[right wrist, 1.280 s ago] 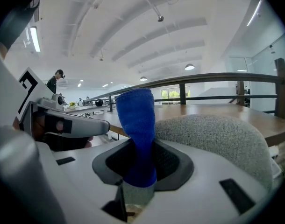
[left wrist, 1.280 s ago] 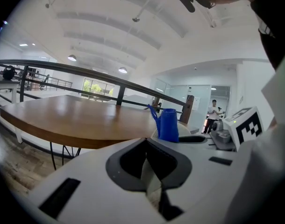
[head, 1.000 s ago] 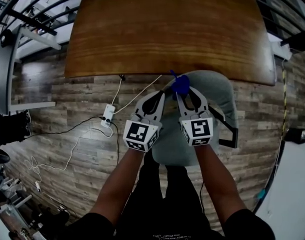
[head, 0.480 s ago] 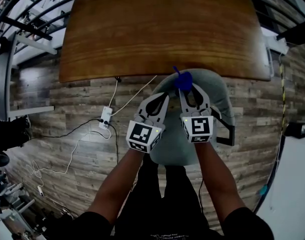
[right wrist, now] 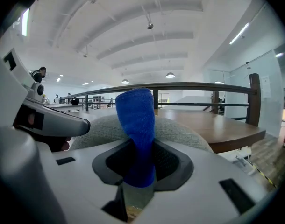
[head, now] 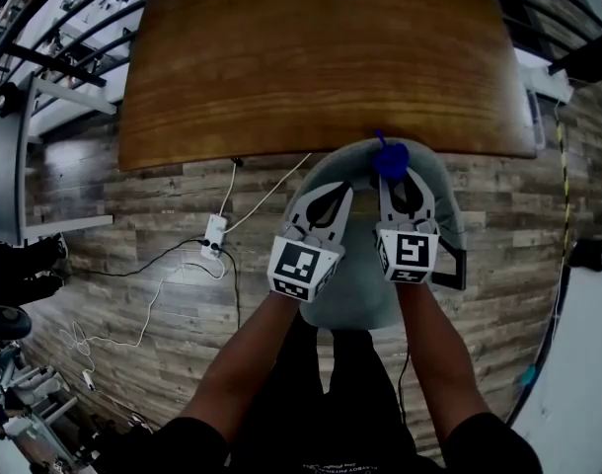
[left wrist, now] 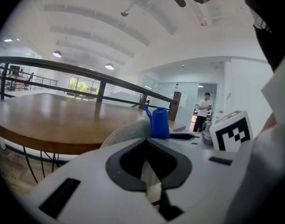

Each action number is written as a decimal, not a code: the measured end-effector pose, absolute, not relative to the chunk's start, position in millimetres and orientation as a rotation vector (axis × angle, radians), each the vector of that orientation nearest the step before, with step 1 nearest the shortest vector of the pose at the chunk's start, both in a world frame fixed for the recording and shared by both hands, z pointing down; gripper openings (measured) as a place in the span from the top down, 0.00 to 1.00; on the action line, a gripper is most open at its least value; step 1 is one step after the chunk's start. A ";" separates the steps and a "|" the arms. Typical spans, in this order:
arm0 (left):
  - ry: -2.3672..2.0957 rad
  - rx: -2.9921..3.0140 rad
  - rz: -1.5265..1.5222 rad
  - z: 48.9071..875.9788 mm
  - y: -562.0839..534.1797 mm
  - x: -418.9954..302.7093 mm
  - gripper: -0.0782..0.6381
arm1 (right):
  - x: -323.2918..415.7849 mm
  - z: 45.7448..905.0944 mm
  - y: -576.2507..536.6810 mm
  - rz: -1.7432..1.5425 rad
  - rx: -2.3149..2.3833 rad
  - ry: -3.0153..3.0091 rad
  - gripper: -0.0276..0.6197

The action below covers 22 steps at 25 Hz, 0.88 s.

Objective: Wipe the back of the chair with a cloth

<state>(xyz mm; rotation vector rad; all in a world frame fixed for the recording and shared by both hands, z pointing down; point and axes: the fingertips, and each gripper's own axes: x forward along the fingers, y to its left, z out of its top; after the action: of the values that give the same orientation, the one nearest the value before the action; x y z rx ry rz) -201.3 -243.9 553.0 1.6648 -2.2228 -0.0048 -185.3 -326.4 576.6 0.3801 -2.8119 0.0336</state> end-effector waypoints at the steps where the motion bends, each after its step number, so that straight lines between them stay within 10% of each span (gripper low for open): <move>1: -2.218 1.669 -0.007 553.7 -247.3 -198.7 0.88 | -182.8 577.0 -329.9 0.034 0.390 -2.810 0.79; 22: -2.117 1.729 -0.017 565.4 -288.3 -151.8 0.88 | -126.7 597.3 -385.3 0.065 0.548 -2.728 0.79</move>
<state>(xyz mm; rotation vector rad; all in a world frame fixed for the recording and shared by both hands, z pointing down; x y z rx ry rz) -151.8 -288.3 565.4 1.7293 -2.1168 -0.0169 -126.7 -385.3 597.3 0.5478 -2.7284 0.0650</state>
